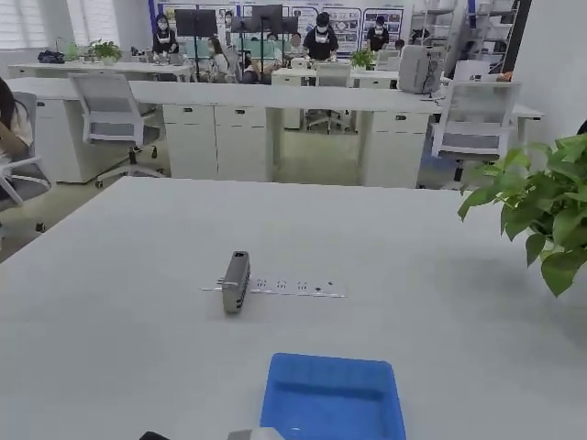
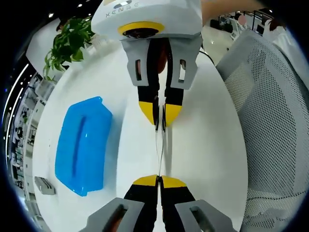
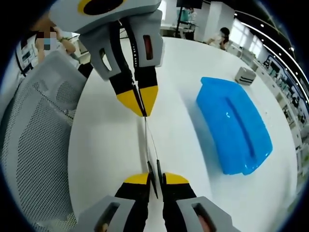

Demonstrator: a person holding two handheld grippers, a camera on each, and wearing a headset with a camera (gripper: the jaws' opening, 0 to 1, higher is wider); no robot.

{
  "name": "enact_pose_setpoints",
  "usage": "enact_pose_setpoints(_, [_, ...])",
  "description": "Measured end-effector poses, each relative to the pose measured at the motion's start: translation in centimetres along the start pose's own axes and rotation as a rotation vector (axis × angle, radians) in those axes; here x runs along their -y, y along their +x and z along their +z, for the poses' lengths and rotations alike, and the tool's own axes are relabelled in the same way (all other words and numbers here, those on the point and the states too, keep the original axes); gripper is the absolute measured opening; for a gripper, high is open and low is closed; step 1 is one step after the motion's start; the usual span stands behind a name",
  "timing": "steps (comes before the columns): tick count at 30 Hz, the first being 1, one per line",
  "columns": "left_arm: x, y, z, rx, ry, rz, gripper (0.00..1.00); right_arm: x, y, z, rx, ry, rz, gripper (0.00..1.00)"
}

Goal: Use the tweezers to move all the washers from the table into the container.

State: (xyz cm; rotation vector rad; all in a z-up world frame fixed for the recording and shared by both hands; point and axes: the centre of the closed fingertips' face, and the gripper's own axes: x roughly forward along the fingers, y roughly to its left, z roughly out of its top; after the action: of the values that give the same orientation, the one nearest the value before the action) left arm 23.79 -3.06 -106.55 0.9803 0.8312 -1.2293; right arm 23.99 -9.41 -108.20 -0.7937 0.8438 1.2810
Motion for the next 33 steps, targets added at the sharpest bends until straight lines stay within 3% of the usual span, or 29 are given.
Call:
enact_pose_setpoints(10, [0.3, 1.4, -0.7, -0.05, -0.019, -0.012, 0.0, -0.1, 0.0, 0.0, -0.01, 0.003, -0.019, 0.06])
enact_pose_setpoints(20, [0.2, 1.3, -0.8, -0.042, -0.011, -0.031, 0.0, -0.4, -1.2, 0.1, -0.009, 0.056, -0.043, 0.11])
enact_pose_setpoints(25, [0.2, 1.3, -0.8, -0.027, -0.037, -0.025, 0.0, -0.7, -3.8, 1.2, 0.113, 0.217, -0.112, 0.15])
enact_pose_setpoints(33, [0.3, 1.3, -0.8, -0.021, -0.033, -0.009, 0.0, -1.2, -9.0, 2.4, 0.259, 0.381, -0.253, 0.23])
